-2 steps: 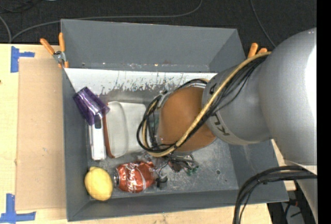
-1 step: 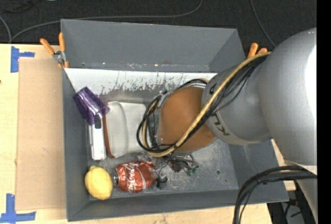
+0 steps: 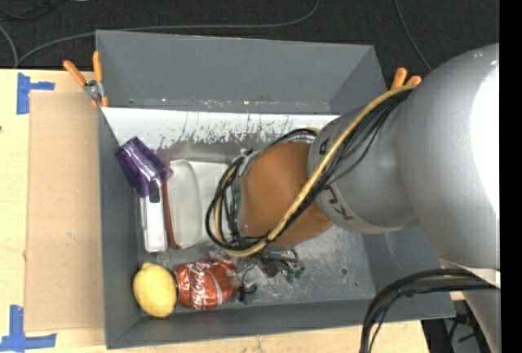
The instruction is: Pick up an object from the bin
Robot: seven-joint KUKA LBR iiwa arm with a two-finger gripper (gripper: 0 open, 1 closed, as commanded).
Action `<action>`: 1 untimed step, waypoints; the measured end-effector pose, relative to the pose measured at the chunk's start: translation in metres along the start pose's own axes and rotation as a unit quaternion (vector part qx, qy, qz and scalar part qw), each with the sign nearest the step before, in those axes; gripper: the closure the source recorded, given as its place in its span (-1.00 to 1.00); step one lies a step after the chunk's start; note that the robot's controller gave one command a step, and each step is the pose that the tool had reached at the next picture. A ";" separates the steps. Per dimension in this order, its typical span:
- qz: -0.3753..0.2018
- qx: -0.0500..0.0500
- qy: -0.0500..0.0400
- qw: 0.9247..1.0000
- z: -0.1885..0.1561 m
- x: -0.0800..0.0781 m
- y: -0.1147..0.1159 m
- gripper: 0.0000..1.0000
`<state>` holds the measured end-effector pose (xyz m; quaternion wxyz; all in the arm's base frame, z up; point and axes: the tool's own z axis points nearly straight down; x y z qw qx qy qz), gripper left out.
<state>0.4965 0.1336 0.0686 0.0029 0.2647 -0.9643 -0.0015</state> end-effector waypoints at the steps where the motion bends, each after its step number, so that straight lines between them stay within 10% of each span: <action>1: 0.002 0.000 0.001 1.000 -0.005 0.004 0.001 1.00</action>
Offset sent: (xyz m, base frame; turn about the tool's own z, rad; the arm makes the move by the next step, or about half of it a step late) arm -0.0173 0.0143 0.1870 -0.0384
